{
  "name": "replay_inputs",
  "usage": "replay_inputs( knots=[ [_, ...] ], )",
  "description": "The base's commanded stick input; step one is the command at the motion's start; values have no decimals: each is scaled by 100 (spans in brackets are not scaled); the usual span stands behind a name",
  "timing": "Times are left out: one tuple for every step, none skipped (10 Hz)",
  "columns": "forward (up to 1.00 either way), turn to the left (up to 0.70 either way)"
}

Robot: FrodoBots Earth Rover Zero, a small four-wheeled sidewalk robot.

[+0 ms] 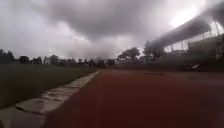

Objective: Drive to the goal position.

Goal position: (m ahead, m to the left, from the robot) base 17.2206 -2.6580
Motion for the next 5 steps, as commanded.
replay_inputs(
  knots=[
    [50,0],
    [50,0],
    [50,0],
    [50,0],
    [50,0]
  ],
)
